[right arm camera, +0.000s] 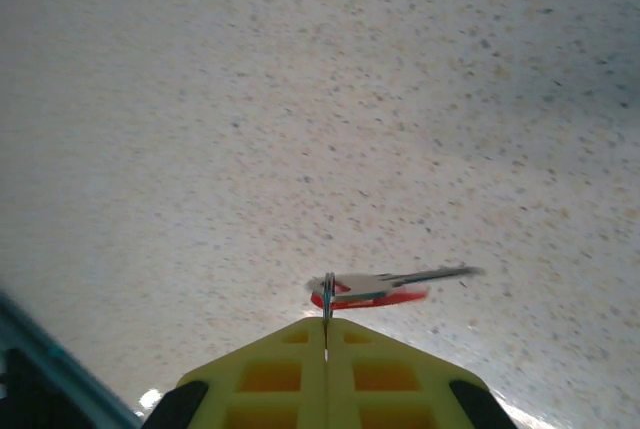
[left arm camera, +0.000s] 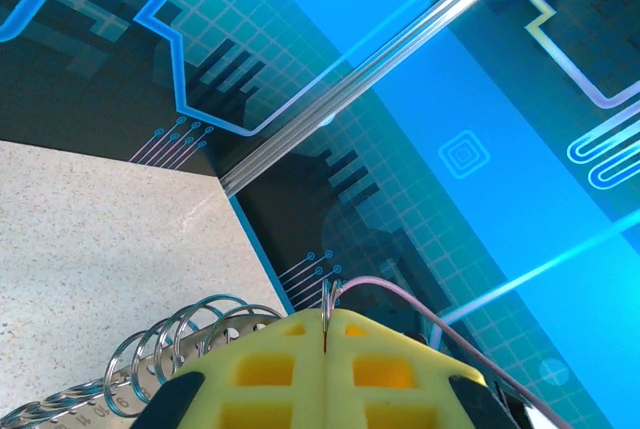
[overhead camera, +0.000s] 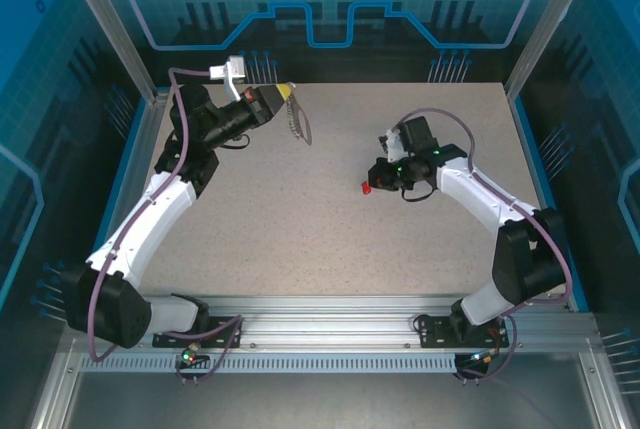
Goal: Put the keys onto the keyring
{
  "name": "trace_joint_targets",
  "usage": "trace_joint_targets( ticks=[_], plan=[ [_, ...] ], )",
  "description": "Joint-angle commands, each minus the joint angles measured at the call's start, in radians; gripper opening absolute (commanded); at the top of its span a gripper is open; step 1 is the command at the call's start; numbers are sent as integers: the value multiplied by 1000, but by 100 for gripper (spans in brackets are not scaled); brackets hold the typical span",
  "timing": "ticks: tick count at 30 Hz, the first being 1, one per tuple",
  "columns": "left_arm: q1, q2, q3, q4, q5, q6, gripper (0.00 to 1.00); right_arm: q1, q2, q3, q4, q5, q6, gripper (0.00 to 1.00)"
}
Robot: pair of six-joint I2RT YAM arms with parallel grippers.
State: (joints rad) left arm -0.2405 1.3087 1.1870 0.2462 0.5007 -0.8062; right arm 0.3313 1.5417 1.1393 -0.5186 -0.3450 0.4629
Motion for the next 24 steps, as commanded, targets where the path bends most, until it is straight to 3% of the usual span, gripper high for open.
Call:
trace_joint_targets(
  ticks=[1, 13, 24],
  plan=[
    [-5, 16, 38, 47, 46, 5, 0, -52, -53, -8, 138, -220, 10, 0],
    [-32, 15, 82, 31, 130, 95, 0, -118, -140, 129, 211, -393, 44, 0],
    [-110, 38, 180, -54, 129, 235, 0, -120, -197, 286, 221, -435, 60, 0]
  ],
)
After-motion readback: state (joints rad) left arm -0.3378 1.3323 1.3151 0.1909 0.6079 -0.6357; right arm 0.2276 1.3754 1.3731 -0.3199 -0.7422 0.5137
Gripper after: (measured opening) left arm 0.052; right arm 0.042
